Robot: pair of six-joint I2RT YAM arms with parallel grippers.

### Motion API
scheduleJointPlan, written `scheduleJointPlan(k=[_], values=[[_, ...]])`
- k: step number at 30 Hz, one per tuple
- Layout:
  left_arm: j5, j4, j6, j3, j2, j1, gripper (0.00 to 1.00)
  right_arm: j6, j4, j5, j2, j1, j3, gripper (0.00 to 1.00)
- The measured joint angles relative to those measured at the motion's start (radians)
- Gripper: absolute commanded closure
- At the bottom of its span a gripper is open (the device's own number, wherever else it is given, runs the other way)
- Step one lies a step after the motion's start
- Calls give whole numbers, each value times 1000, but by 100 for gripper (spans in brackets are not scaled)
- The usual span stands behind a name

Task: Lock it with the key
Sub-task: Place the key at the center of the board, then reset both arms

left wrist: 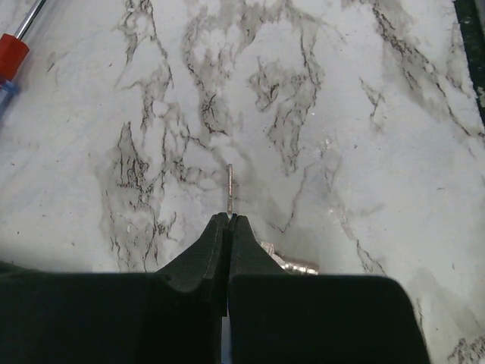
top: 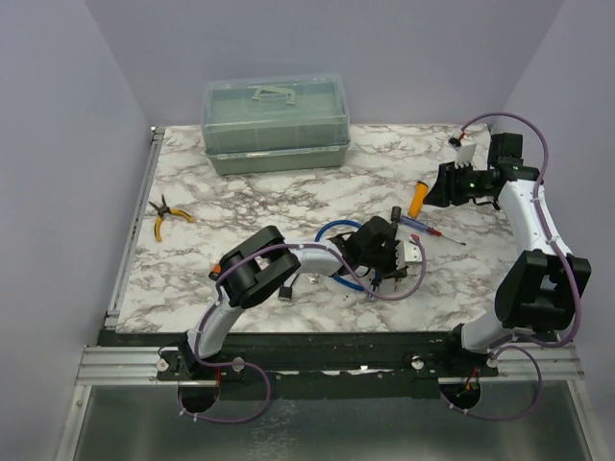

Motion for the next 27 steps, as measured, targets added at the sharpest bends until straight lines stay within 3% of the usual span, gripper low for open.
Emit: scheduleJointPlan(k=[3, 11, 18, 21, 27], values=[[-12, 2, 1, 15, 17, 0, 87, 3, 0, -3, -2, 0, -3, 53], [-14, -4, 1, 61, 15, 5, 45, 15, 0, -11, -2, -1, -4, 49], [20, -148, -50, 58, -101, 14, 7, 27, -2, -43, -2, -2, 10, 45], [55, -202, -105, 40, -212, 44, 1, 32, -6, -82, -2, -4, 40, 41], [78, -274, -214, -39, -435, 210, 1, 64, -2, -171, -2, -5, 97, 32]])
